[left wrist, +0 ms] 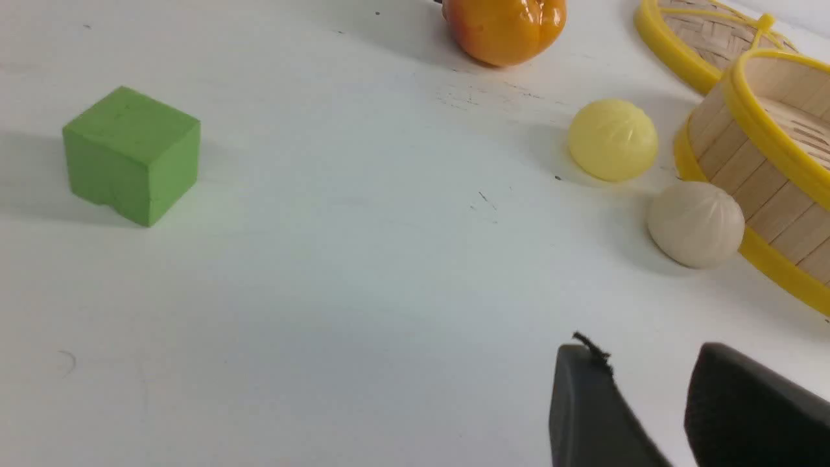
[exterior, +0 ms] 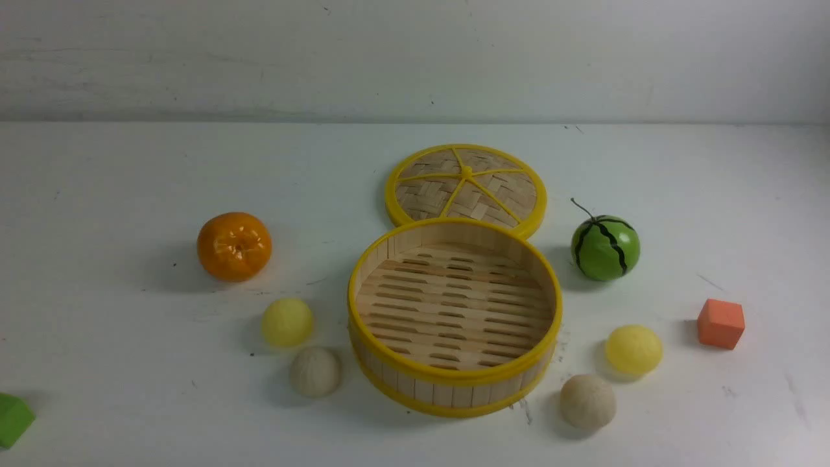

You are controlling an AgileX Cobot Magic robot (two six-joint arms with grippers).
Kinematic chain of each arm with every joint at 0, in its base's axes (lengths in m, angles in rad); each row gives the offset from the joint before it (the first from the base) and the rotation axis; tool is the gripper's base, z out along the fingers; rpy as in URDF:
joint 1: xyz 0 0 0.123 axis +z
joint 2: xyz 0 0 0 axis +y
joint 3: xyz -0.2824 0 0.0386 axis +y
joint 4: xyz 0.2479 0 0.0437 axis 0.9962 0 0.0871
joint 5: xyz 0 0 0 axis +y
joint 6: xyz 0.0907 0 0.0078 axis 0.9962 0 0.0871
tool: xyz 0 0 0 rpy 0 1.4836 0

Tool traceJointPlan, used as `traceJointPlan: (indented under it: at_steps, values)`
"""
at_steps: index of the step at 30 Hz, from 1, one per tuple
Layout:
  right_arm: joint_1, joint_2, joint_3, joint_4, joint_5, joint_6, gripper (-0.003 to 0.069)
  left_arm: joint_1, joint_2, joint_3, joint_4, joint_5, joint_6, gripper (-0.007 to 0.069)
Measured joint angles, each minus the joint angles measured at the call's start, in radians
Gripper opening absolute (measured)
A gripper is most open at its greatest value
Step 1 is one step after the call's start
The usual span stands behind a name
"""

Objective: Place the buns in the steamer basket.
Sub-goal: Use the left arm to grab a steamed stuffed bun

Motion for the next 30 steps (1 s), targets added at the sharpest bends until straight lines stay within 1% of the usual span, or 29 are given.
traceJointPlan:
  at_steps: [30]
  values:
    - [0.000,0.000,0.000,0.000,0.000,0.000,0.0239,0.000,0.000,0.000,-0.002,-0.004,-0.002,0.0237]
